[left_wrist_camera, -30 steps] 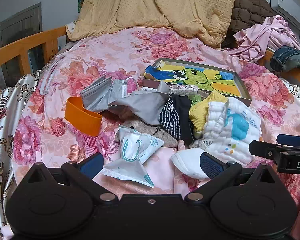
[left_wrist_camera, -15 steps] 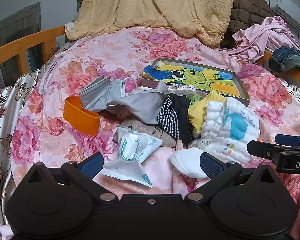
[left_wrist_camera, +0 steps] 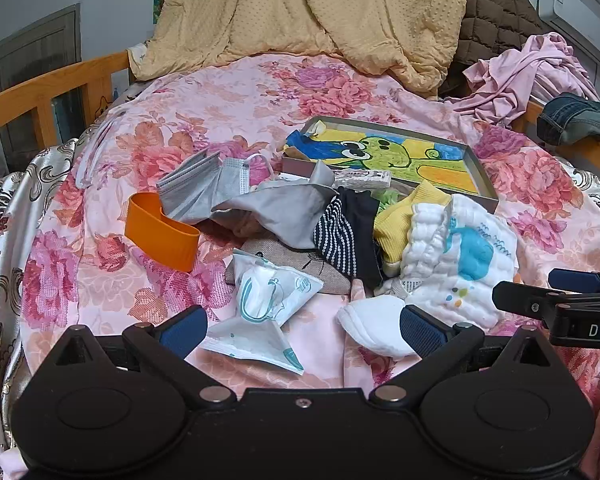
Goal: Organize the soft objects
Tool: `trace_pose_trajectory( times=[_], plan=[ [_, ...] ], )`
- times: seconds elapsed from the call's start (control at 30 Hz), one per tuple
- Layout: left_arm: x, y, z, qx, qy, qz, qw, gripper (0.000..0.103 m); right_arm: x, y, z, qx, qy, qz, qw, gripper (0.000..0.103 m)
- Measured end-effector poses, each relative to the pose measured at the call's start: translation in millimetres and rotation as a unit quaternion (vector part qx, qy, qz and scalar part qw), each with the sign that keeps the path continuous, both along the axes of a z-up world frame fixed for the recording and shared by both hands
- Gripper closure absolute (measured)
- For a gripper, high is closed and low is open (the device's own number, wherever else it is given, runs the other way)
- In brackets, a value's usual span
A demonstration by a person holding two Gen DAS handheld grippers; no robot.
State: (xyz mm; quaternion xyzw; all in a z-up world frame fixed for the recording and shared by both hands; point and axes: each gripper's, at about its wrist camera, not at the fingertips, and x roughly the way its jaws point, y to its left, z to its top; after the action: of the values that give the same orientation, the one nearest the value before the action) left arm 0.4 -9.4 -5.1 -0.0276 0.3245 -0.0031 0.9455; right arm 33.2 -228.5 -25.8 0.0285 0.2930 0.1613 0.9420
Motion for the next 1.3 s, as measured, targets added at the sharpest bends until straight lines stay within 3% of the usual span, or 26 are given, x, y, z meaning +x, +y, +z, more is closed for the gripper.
trace_pose_trajectory(
  times=[0.33, 0.57, 0.93, 1.3],
  plan=[
    [0.2, 1.4, 0.4, 0.0, 0.0, 0.0, 1.0, 0.001, 1.1, 0.0, -0.2, 0.0, 0.0, -0.001, 1.0, 0.0],
    [-1.9, -6.5, -5.3, 0.036, -0.008, -0.007, 0.9993, 0.001, 4.0, 2.1, -3.9, -0.025, -0.003, -0.012, 1.0, 0.0],
    [14.6, 20.4, -14.4, 0.012, 0.001, -0.012, 0.9998, 0.001, 15.4, 1.6, -5.6, -0.035, -0.005, -0.012, 0.999, 0.0],
    [41.9, 27.7, -18.1, 0.035, 0.005, -0.037, 0.9987, 0.001, 29.7, 30.5, -6.5, -0.116, -0.057, 0.034, 0.991, 0.0]
  ],
)
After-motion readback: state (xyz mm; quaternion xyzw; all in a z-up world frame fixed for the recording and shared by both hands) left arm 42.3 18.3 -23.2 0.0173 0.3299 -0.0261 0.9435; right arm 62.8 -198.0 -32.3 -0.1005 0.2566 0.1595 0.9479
